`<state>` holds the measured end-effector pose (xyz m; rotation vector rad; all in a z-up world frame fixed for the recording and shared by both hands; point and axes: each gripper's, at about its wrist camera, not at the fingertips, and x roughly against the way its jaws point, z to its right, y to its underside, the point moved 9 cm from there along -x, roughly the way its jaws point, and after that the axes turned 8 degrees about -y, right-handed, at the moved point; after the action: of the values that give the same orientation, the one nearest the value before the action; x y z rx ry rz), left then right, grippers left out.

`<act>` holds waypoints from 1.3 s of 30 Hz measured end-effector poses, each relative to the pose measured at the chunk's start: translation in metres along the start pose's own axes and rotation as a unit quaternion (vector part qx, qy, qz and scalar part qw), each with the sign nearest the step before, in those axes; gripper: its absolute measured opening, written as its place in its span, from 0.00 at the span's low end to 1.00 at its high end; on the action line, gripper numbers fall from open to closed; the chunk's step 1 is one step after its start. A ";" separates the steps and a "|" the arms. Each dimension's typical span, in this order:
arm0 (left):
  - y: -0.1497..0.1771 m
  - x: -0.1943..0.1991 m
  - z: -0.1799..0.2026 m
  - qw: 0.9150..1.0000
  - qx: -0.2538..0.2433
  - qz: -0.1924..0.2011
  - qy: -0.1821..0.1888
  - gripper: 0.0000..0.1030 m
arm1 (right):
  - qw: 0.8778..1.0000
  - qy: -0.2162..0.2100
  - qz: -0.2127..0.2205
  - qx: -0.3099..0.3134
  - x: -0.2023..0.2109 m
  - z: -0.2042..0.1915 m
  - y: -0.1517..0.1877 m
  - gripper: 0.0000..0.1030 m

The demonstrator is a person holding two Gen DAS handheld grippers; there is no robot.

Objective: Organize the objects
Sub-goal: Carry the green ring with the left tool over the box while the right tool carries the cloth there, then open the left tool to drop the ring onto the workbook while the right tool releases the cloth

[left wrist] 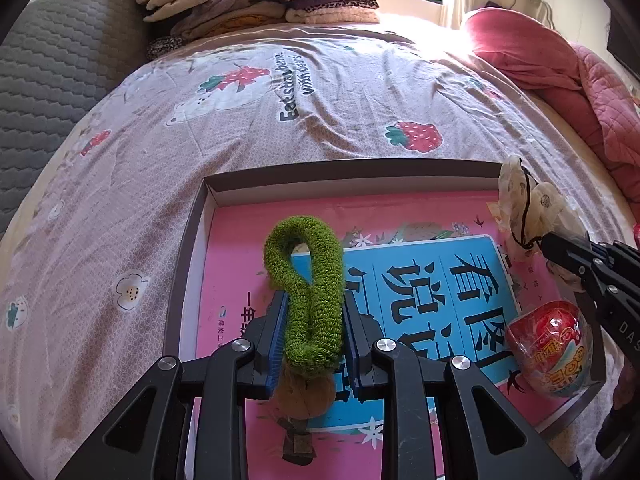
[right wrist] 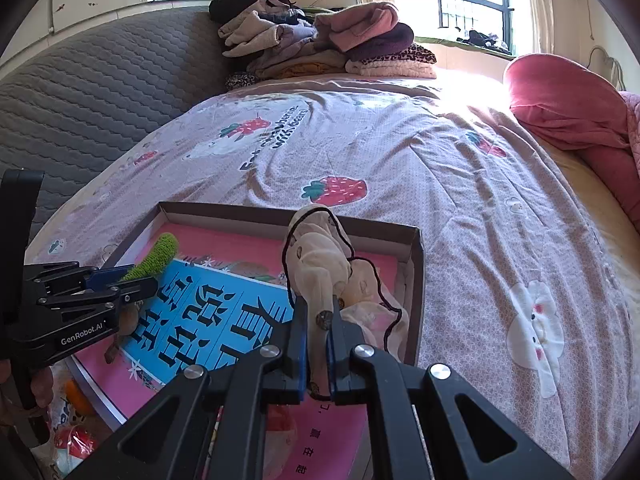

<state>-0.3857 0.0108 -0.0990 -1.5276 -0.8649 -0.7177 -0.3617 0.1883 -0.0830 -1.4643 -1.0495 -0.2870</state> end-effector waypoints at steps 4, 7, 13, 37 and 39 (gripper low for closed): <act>0.001 -0.003 0.002 1.000 0.001 -0.010 0.005 0.26 | 1.000 -0.001 -0.007 0.000 -0.005 -0.002 0.003 0.07; 0.003 -0.006 0.002 1.000 -0.001 -0.019 0.006 0.28 | 1.000 0.000 -0.011 -0.003 -0.007 -0.002 0.004 0.09; 0.005 -0.008 0.000 1.000 -0.002 -0.026 0.007 0.31 | 1.000 -0.003 -0.018 -0.010 -0.010 -0.002 0.006 0.09; 0.007 -0.004 -0.008 0.999 0.013 -0.038 0.010 0.40 | 0.999 -0.009 -0.006 -0.032 0.000 0.001 -0.003 0.12; 0.007 -0.003 -0.008 0.999 0.014 -0.038 0.011 0.41 | 0.999 -0.007 -0.006 -0.032 0.000 0.001 -0.004 0.14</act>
<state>-0.3814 0.0018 -0.1042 -1.4658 -0.9183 -0.7732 -0.3647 0.1886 -0.0807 -1.5188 -1.0686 -0.3226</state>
